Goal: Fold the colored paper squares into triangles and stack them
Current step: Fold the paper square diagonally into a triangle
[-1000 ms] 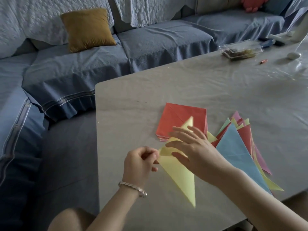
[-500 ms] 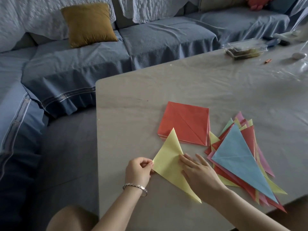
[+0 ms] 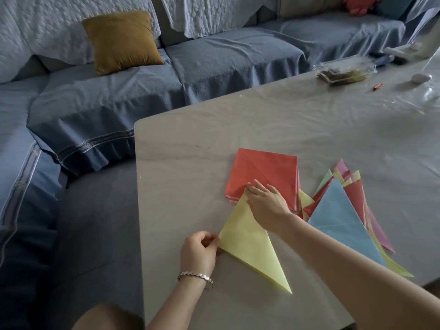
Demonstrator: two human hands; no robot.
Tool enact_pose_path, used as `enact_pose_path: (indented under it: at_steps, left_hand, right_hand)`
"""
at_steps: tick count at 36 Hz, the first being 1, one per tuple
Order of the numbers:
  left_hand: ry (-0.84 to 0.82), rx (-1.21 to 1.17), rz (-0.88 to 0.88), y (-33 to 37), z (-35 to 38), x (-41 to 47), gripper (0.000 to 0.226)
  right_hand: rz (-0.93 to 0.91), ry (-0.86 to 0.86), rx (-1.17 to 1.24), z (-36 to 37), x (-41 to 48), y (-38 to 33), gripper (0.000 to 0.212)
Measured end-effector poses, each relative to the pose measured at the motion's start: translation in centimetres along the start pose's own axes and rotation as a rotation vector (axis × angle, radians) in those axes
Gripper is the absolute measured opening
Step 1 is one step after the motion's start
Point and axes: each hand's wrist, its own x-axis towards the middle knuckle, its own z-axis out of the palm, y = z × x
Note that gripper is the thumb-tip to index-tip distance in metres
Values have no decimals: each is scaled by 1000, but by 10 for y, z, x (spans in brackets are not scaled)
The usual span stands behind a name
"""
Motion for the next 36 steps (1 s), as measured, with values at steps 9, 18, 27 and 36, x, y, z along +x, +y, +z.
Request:
enact_pose_path:
  at_steps: [9, 18, 27, 36]
  left_hand:
    - [27, -19, -9, -1, 3, 0, 24]
    - [16, -30, 9, -4, 2, 1, 26]
    - [9, -47, 9, -4, 2, 1, 24]
    - [71, -59, 17, 3, 4, -6, 26]
  right_hand:
    - [-66, -104, 20, 3, -8, 20, 63]
    - [-211, -149, 44, 7, -62, 34, 91]
    - [-267, -252, 47, 8, -94, 37, 109]
    - [-253, -298, 179, 3, -110, 38, 114]
